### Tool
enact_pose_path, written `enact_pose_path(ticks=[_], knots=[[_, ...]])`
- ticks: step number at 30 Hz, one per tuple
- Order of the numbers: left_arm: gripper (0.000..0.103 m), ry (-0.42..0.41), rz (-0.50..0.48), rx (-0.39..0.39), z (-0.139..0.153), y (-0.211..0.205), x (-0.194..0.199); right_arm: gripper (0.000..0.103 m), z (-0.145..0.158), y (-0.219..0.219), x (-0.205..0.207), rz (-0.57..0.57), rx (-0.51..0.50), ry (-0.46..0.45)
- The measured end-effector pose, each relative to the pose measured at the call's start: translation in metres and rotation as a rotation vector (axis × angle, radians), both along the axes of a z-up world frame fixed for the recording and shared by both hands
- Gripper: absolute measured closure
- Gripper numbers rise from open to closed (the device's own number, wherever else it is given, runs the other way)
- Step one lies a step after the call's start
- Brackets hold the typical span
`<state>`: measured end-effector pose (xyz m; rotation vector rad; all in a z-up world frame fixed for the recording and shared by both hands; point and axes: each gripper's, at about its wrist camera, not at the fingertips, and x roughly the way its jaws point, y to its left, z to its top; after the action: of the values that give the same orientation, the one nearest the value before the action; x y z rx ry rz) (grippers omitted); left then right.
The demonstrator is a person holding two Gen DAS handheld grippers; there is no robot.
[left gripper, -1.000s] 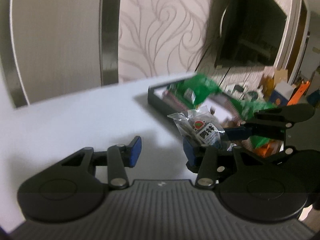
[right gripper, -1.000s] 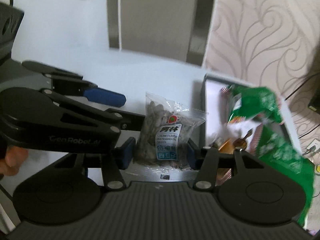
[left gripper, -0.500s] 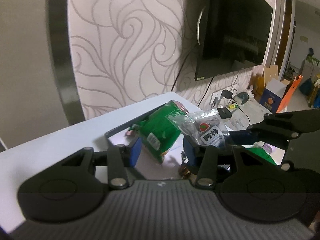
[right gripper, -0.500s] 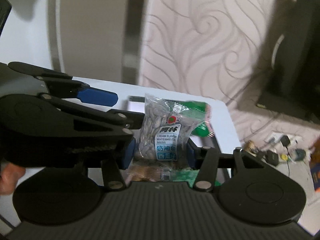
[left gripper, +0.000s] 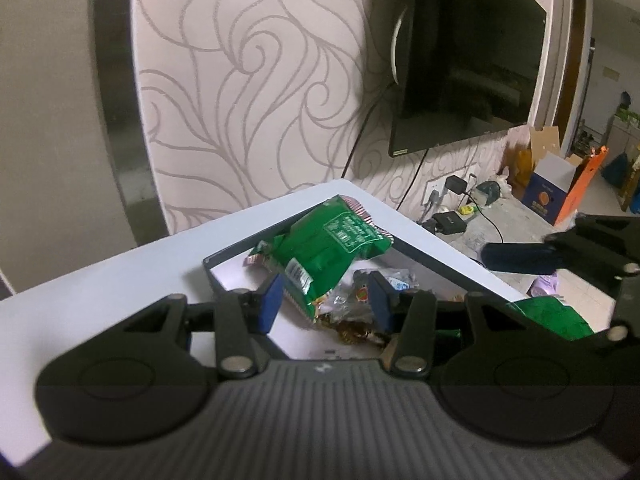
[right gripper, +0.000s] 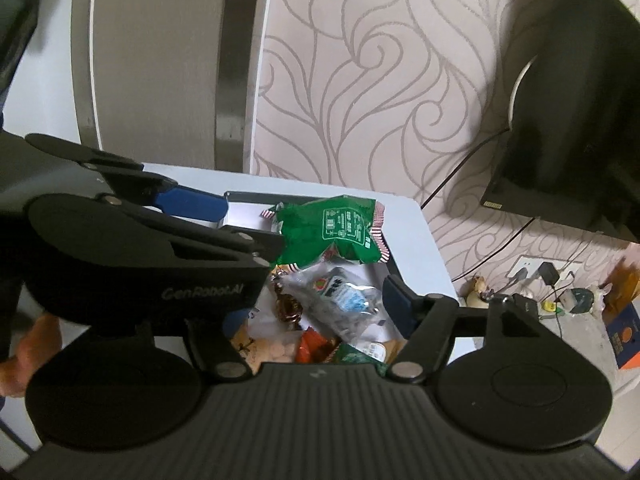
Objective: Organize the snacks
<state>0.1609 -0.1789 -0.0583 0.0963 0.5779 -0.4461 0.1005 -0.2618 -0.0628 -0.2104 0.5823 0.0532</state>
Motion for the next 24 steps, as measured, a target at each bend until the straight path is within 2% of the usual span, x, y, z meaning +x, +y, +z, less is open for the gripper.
enact_pose_path(ticks=[6,12,14,16,19,24], knots=[[0.053,-0.014,-0.023,0.002,0.006,0.004,-0.022,0.027,0.007,-0.004,-0.042,-0.064,0.032,-0.040],[0.053,-0.025,-0.065,-0.046,0.021,0.007,-0.060,0.026,0.014,0.000,-0.090,-0.146,0.057,-0.050],[0.045,-0.032,-0.079,-0.057,0.023,0.011,-0.076,0.025,0.016,0.007,-0.108,-0.176,0.052,-0.056],[0.042,-0.028,-0.082,-0.069,0.024,0.016,-0.091,0.021,0.017,0.015,-0.128,-0.213,0.053,-0.059],[0.042,-0.005,-0.092,-0.081,0.024,0.022,-0.115,0.018,0.018,0.031,-0.162,-0.264,0.054,-0.056],[0.042,-0.039,-0.062,-0.047,0.031,0.031,-0.155,0.015,0.021,0.055,-0.204,-0.322,0.051,-0.034]])
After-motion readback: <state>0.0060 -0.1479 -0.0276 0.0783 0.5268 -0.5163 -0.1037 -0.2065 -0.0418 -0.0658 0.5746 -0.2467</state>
